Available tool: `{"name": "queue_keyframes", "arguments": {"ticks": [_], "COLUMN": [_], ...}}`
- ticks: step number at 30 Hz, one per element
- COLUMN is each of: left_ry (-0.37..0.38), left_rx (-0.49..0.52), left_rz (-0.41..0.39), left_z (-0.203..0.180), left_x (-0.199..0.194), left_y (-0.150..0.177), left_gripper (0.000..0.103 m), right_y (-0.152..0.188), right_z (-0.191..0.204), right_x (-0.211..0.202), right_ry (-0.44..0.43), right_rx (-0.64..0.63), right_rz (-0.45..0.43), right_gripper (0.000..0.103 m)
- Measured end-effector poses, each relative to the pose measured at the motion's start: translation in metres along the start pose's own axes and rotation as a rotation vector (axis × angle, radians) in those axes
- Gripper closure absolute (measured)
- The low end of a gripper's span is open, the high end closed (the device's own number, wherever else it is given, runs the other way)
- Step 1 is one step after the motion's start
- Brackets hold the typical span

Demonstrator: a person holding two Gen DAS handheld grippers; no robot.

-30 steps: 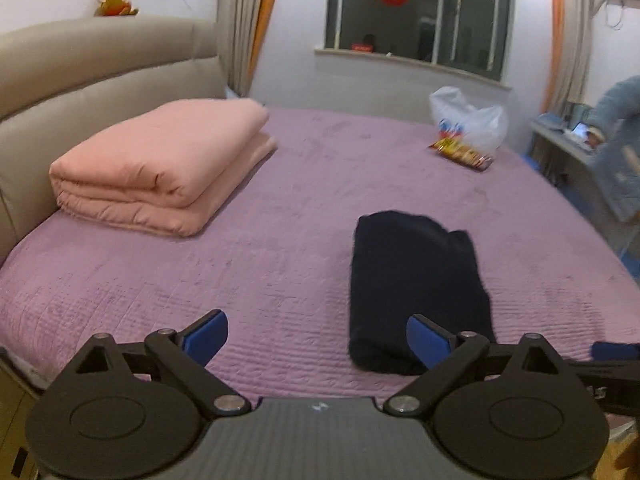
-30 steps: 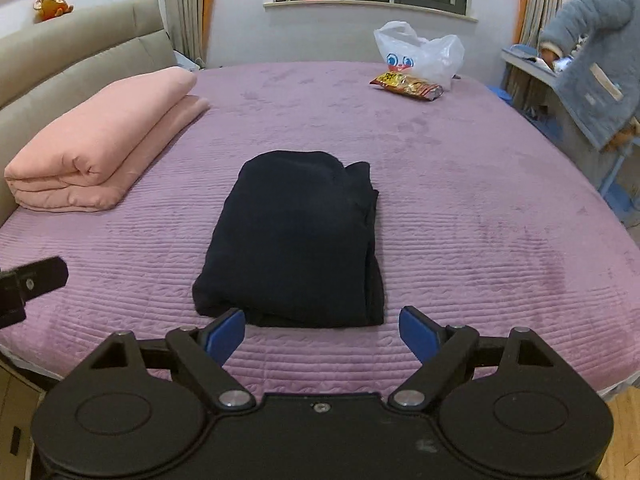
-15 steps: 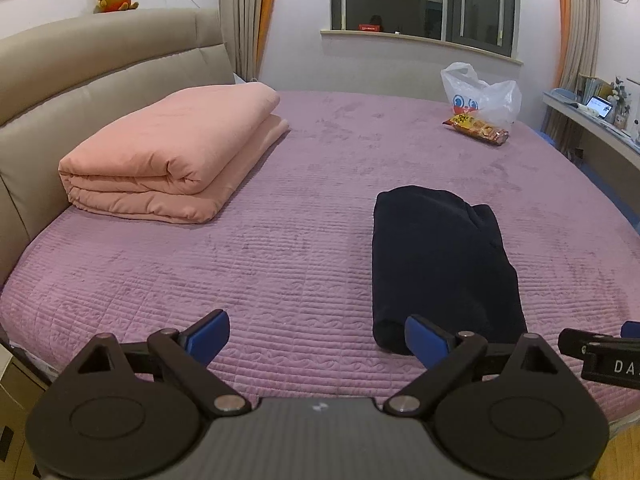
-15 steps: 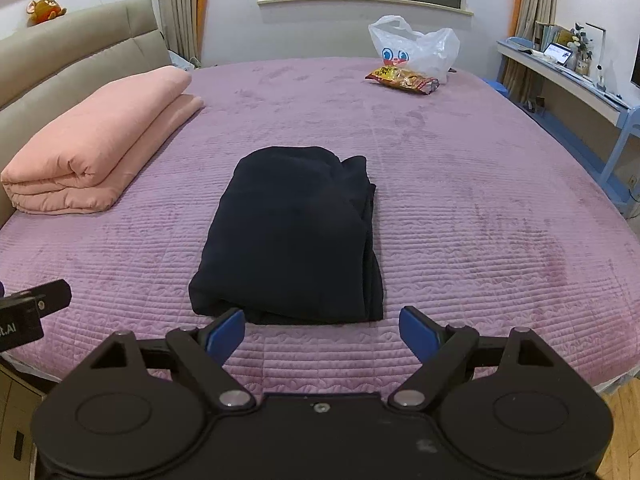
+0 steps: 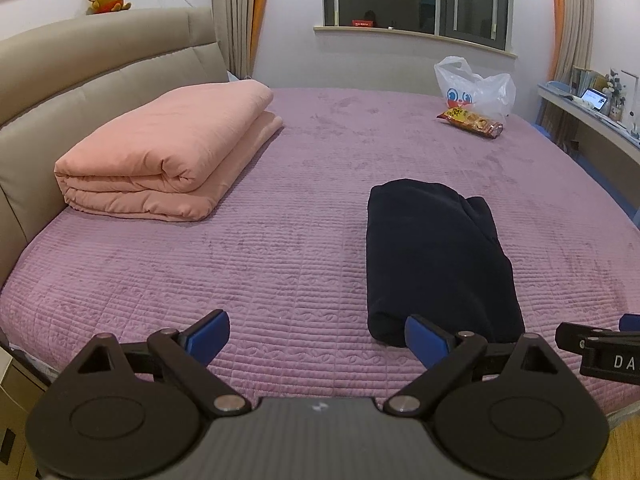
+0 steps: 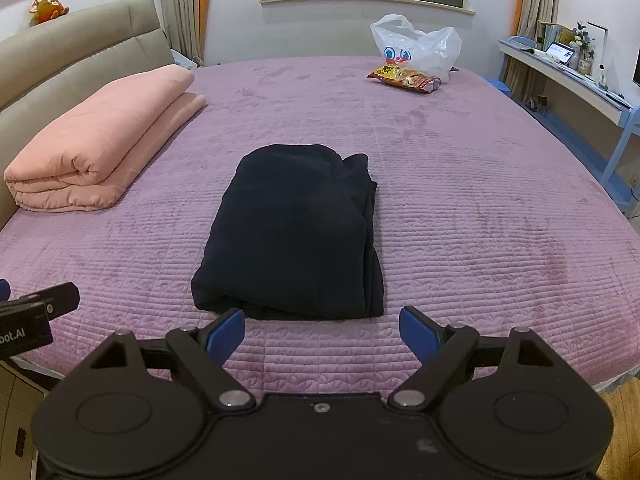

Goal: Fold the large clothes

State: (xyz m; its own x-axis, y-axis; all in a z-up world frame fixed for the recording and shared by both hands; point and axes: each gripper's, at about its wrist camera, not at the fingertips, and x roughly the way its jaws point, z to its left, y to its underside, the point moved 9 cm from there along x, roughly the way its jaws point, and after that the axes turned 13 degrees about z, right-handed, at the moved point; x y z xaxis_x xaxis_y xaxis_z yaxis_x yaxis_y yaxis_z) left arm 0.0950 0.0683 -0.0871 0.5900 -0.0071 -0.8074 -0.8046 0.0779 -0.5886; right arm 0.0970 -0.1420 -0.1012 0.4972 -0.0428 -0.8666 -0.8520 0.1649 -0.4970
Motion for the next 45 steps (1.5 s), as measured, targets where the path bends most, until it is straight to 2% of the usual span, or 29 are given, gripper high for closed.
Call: {"name": "queue_keyframes", "arguments": {"ticks": [5,13,18,45], "left_ry": [0.029,0.020,0.066,0.022], "left_rx": [-0.014,-0.005,-0.017,-0.015], "left_rz": [0.012,0.008,0.020,-0.001], "left_z": [0.002,0.001,-0.002,0.002], "left_x": [0.001,-0.001,-0.002,-0.010], "left_y": [-0.001,0.002,0.002,0.009], "left_gripper": [0.007,0.007,0.008,0.009], "right_y": [0.000,0.001,0.004,0.013], "right_z": [0.000,0.000,0.000,0.004], "right_x": [0.001,0.001,0.002,0.003], "right_ry": [0.001,-0.003,-0.001,-0.011], "right_rx": [0.002,0.002,0.000,0.018], "right_rz": [0.001,0.004,0.009,0.015], "right_gripper": [0.003,0.003,0.003,0.003]}}
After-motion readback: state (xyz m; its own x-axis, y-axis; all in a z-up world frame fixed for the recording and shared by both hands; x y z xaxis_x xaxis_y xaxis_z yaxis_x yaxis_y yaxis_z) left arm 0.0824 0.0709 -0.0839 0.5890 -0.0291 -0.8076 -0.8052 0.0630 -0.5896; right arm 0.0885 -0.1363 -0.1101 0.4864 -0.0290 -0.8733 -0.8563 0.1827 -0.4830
